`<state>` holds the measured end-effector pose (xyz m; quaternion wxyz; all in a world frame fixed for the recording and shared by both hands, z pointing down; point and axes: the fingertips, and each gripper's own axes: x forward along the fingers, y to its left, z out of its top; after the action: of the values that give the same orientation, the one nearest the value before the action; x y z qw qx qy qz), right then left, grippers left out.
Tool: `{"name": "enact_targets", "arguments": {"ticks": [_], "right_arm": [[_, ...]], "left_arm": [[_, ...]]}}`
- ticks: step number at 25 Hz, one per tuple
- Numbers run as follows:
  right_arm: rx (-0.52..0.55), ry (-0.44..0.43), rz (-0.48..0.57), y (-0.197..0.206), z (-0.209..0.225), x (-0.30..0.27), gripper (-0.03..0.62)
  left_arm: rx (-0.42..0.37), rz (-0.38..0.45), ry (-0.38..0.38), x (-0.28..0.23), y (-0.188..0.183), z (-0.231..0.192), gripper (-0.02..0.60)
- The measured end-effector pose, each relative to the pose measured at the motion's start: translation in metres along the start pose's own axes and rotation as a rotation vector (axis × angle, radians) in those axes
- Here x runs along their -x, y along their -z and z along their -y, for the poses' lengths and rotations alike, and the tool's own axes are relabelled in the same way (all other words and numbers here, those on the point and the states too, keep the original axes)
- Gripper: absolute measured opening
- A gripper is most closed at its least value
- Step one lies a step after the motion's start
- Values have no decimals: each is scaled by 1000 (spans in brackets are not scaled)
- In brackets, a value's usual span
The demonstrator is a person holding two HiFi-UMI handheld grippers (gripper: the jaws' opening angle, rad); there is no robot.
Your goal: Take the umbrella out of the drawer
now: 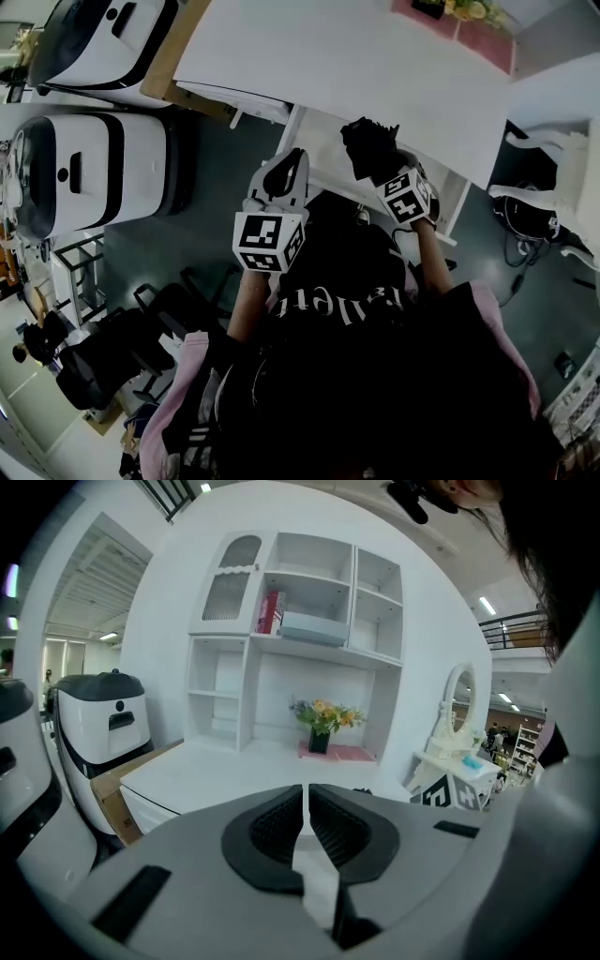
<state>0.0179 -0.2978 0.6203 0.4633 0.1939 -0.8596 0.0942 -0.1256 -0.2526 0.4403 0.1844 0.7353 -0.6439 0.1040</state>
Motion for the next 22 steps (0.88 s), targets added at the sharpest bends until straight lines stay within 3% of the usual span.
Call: {"name": "enact_targets", "arguments": {"ticks": [11,22], "right_arm": [[-214,38,237,-16,0,93,278],[-278,46,316,24,-21,149,278]], "left_arm": [[-7,43,10,19,-3,29,29],[-3,81,48,49,6,85,31]]}}
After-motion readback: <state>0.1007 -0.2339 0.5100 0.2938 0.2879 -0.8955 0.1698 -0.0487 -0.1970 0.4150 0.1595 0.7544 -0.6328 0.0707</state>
